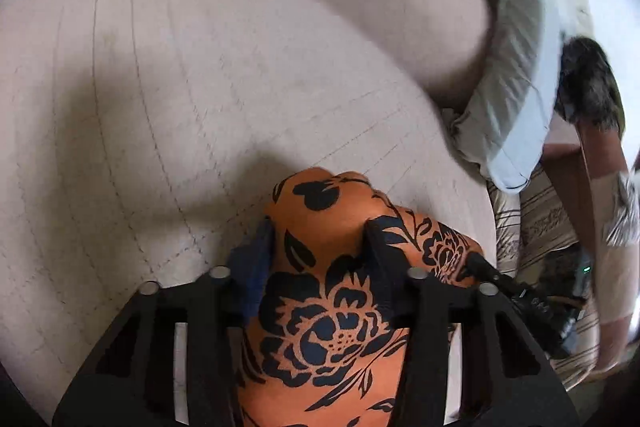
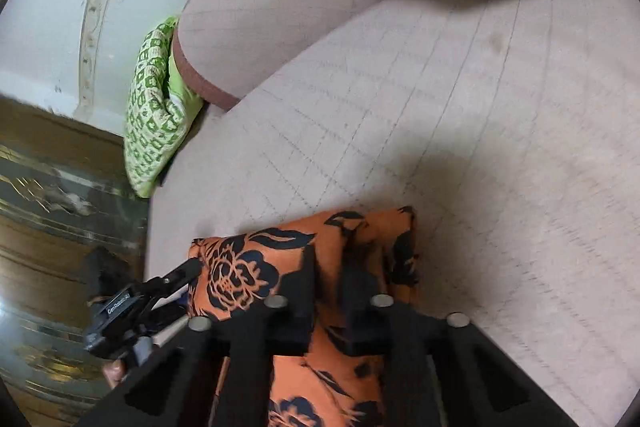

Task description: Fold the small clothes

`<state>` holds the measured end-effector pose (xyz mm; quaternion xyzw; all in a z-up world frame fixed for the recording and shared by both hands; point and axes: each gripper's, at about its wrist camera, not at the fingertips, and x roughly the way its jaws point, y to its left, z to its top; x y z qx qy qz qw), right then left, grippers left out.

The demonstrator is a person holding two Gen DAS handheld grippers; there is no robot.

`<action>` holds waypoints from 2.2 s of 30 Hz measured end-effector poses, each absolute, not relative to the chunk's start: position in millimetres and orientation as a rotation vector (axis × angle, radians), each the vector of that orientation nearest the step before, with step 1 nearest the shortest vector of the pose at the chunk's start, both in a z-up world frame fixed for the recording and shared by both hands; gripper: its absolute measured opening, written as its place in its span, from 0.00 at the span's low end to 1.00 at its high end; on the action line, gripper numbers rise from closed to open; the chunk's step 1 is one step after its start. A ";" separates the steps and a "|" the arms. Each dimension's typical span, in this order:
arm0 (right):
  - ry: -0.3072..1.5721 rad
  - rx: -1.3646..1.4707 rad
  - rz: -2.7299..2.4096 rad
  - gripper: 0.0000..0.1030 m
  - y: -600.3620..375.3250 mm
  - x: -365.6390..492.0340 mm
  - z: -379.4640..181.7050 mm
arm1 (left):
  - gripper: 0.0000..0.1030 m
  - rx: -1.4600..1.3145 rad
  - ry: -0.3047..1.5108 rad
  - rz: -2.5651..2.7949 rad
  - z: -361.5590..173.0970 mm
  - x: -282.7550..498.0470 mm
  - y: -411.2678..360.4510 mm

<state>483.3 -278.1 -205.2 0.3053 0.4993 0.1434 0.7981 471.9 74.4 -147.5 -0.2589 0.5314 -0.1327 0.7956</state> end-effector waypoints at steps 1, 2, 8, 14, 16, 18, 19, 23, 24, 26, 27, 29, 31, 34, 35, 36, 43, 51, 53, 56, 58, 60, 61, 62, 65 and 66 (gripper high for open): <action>1.055 0.629 0.288 0.06 -277.9 477.5 -197.7 | 0.39 -0.515 1.118 -0.277 -146.6 468.9 69.5; 1.049 0.616 0.273 0.05 -277.0 472.9 -193.7 | 0.38 -0.471 1.112 -0.258 -150.0 468.0 64.3; 1.165 0.497 0.135 0.05 -264.0 493.9 -242.5 | 0.40 -0.382 1.144 -0.221 -159.5 478.2 54.7; 1.028 0.647 0.277 0.07 -293.4 455.7 -208.3 | 0.49 -0.411 1.113 -0.207 -124.3 439.1 80.2; 1.006 0.674 0.302 0.11 -297.1 434.7 -198.5 | 0.56 -0.437 1.118 -0.204 -124.0 417.8 90.4; 1.002 0.700 0.350 0.22 -297.8 413.2 -193.8 | 0.56 -0.436 1.121 -0.190 -126.5 396.7 95.1; 1.000 0.711 0.385 0.36 -296.7 399.5 -193.7 | 0.56 -0.433 1.122 -0.183 -128.4 385.0 96.6; 1.022 0.705 0.402 0.47 -286.4 346.7 -199.7 | 0.57 -0.420 1.189 -0.192 -149.2 340.0 93.3; 1.024 0.696 0.402 0.47 -283.1 337.8 -199.9 | 0.57 -0.422 1.207 -0.194 -156.4 329.8 91.4; 1.017 0.660 0.369 0.47 -276.2 316.2 -200.1 | 0.57 -0.453 1.245 -0.201 -170.6 316.1 89.0; 1.033 0.635 0.333 0.47 -273.4 306.3 -203.5 | 0.57 -0.474 1.271 -0.209 -178.7 311.6 87.2; 1.074 0.601 0.304 0.29 -264.2 300.7 -213.0 | 0.54 -0.458 1.249 -0.186 -180.7 306.2 83.5; 1.129 0.571 0.284 0.07 -260.0 297.9 -224.3 | 0.34 -0.429 1.251 -0.180 -172.0 302.1 76.0; 1.095 0.606 0.289 0.05 -268.0 284.8 -213.3 | 0.25 -0.323 1.212 -0.147 -155.8 292.8 62.1; 1.077 0.572 0.255 0.05 -270.0 280.1 -205.2 | 0.25 -0.291 1.216 -0.141 -159.0 292.3 57.0; 1.077 0.558 0.239 0.05 -269.8 279.1 -204.9 | 0.25 -0.269 1.235 -0.126 -167.3 293.6 54.4; 1.124 0.569 0.218 0.05 -266.9 281.2 -221.5 | 0.25 -0.358 1.211 -0.158 -153.7 276.8 69.1; 1.101 0.611 0.249 0.06 -267.3 250.1 -199.5 | 0.37 -0.343 1.180 -0.150 -147.1 237.6 72.1; 1.099 0.599 0.247 0.06 -262.5 245.7 -197.7 | 0.47 -0.397 1.172 -0.163 -144.6 230.0 73.2; 1.104 0.560 0.229 0.06 -258.3 235.8 -193.6 | 0.54 -0.412 1.178 -0.181 -137.7 222.4 67.4; 1.076 0.564 0.242 0.06 -257.2 224.5 -184.0 | 0.54 -0.400 1.165 -0.180 -129.6 214.8 64.3; 1.053 0.552 0.243 0.06 -255.7 217.2 -174.2 | 0.54 -0.370 1.147 -0.172 -119.1 208.2 58.8; 1.041 0.545 0.250 0.06 -254.5 211.8 -168.7 | 0.54 -0.359 1.138 -0.170 -114.3 205.4 56.3; 1.032 0.555 0.267 0.06 -253.5 206.5 -164.6 | 0.54 -0.352 1.124 -0.175 -108.4 199.9 54.1; 1.025 0.597 0.310 0.07 -248.8 192.5 -159.7 | 0.54 -0.343 1.100 -0.186 -98.2 189.0 53.2; 1.041 0.591 0.322 0.08 -243.7 186.6 -158.2 | 0.54 -0.344 1.092 -0.187 -94.6 183.8 53.0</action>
